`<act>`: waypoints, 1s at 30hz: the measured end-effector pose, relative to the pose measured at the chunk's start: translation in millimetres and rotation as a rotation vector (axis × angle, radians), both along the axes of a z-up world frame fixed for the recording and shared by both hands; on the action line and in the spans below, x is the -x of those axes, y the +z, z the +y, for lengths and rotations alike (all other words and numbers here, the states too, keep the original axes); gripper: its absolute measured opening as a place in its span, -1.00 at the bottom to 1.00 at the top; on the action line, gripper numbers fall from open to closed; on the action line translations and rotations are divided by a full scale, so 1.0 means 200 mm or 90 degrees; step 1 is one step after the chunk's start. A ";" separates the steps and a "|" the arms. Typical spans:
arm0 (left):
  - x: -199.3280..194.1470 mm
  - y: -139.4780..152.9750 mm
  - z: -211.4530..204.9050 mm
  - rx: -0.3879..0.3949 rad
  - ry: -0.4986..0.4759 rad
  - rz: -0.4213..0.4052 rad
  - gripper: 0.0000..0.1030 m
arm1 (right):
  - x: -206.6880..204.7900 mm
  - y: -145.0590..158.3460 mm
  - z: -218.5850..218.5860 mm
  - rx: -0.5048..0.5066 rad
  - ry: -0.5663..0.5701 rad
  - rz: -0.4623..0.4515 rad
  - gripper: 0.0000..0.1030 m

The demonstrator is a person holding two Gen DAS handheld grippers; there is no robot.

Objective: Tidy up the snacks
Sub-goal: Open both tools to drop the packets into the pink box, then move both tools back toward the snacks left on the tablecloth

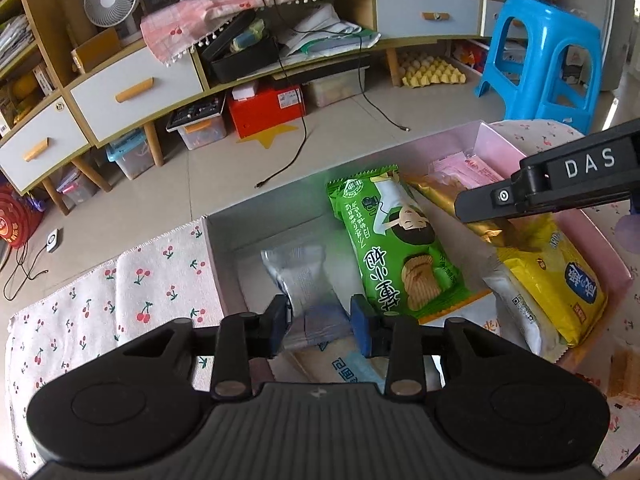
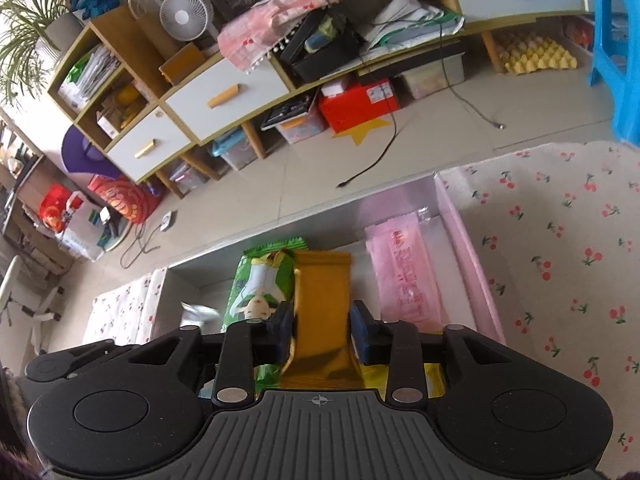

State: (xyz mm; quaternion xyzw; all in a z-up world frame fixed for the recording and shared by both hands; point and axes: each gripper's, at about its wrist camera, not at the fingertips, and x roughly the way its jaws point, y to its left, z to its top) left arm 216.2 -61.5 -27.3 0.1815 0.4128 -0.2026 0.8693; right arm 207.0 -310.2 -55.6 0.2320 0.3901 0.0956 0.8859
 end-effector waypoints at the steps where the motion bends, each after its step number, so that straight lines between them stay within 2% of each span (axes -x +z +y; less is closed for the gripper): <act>1: 0.00 0.00 0.00 -0.001 0.000 -0.007 -0.20 | 0.00 0.01 0.00 0.000 -0.002 -0.002 -0.19; 3: 0.01 0.01 0.01 -0.004 0.004 -0.011 -0.07 | 0.02 0.02 -0.01 -0.002 -0.007 -0.004 -0.03; 5: 0.02 0.01 0.01 -0.008 0.008 -0.012 0.04 | 0.03 0.03 -0.02 -0.003 -0.008 -0.004 -0.02; 10: 0.06 0.05 0.02 -0.010 0.004 -0.018 0.18 | 0.08 0.07 -0.04 -0.002 -0.007 -0.002 0.05; 12: 0.08 0.07 0.01 -0.019 0.007 -0.024 0.31 | 0.11 0.09 -0.04 -0.001 -0.006 -0.006 0.08; 14: 0.11 0.09 0.01 -0.022 0.011 -0.031 0.34 | 0.15 0.11 -0.04 0.004 -0.003 -0.011 0.12; 18: 0.17 0.11 0.03 -0.010 0.021 -0.027 0.41 | 0.24 0.17 -0.05 0.020 0.007 -0.025 0.28; 21: 0.22 0.13 0.05 -0.001 0.031 -0.026 0.47 | 0.32 0.21 -0.06 0.040 0.016 -0.034 0.31; 30: 0.41 0.18 0.09 0.024 0.049 -0.028 0.82 | 0.56 0.25 -0.06 0.084 0.049 -0.050 0.59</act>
